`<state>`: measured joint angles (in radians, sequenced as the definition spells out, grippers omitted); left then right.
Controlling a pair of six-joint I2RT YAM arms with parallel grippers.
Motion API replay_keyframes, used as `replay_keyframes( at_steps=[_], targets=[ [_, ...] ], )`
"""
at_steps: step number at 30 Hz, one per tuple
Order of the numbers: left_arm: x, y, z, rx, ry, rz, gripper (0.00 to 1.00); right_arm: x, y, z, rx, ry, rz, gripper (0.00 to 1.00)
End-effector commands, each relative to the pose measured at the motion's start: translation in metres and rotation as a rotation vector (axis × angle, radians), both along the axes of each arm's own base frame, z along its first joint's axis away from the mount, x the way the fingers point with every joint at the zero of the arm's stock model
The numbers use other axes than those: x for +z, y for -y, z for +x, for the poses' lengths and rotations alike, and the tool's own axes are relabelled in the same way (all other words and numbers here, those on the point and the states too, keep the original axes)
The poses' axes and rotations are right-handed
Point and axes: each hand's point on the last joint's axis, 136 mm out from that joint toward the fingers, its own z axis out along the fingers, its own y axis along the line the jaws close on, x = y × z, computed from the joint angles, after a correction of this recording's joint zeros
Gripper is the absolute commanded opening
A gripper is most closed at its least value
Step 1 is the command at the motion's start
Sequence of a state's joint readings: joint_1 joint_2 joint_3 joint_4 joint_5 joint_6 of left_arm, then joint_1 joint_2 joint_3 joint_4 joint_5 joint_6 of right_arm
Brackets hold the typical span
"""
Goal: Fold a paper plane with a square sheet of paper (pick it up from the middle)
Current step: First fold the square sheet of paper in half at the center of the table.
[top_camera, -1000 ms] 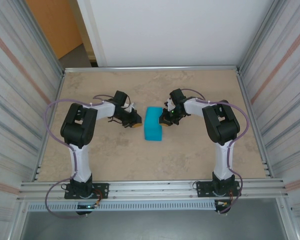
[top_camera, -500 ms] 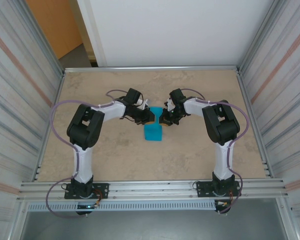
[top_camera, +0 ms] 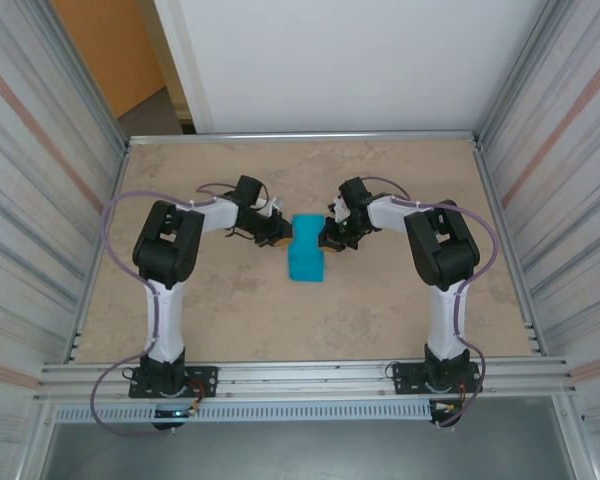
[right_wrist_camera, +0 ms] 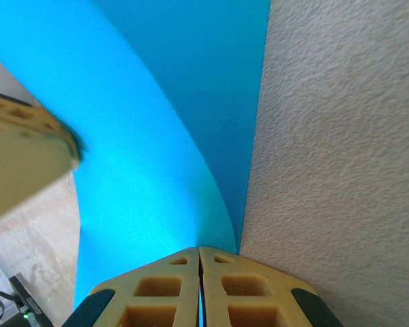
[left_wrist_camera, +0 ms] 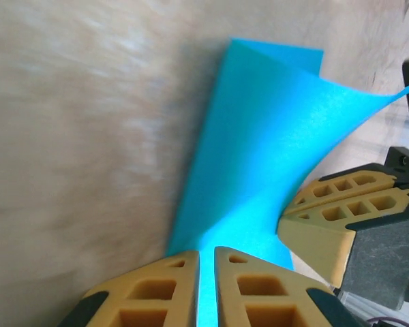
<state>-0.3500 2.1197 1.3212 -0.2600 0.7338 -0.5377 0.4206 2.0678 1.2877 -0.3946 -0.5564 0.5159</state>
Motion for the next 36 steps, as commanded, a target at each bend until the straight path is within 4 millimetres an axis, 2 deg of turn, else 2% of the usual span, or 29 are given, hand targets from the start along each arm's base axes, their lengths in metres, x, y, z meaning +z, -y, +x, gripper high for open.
replay_keyframes(
  at_steps=[1, 4, 8, 11, 14, 18, 19, 20, 26, 31, 36],
  targets=[
    [-0.011, -0.046, 0.000, 0.074, -0.023, 0.108, 0.16, -0.087, 0.073, -0.063, -0.014, -0.236, -0.382, 0.10],
    [0.022, -0.040, 0.003, 0.063, 0.056, 0.074, 0.16, -0.086, 0.072, -0.064, -0.012, -0.238, -0.377, 0.10],
    [0.057, -0.009, 0.000, 0.032, 0.137, 0.008, 0.16, -0.085, 0.072, -0.063, -0.014, -0.236, -0.375, 0.10],
    [0.058, 0.017, -0.006, 0.005, 0.146, 0.001, 0.16, -0.087, 0.073, -0.065, -0.012, -0.242, -0.380, 0.10],
    [0.044, 0.038, -0.010, -0.037, 0.123, 0.014, 0.16, -0.089, 0.073, -0.065, -0.012, -0.244, -0.381, 0.10],
    [0.029, 0.049, -0.006, -0.061, 0.097, 0.033, 0.16, -0.088, 0.073, -0.065, -0.010, -0.241, -0.382, 0.10],
    [0.033, 0.051, -0.003, -0.063, 0.105, 0.030, 0.16, -0.088, 0.073, -0.065, -0.010, -0.241, -0.383, 0.10],
    [0.020, 0.050, -0.002, -0.064, 0.081, 0.049, 0.16, -0.088, 0.074, -0.065, -0.010, -0.240, -0.383, 0.10],
    [0.000, 0.044, 0.010, -0.064, 0.070, 0.109, 0.16, -0.090, 0.075, -0.065, -0.005, -0.239, -0.390, 0.11],
    [-0.020, 0.020, 0.012, -0.038, 0.017, 0.155, 0.16, -0.090, 0.078, -0.064, -0.006, -0.240, -0.395, 0.11],
    [-0.026, -0.011, 0.018, -0.006, 0.015, 0.196, 0.16, -0.089, 0.081, -0.063, -0.006, -0.243, -0.398, 0.11]
  ],
)
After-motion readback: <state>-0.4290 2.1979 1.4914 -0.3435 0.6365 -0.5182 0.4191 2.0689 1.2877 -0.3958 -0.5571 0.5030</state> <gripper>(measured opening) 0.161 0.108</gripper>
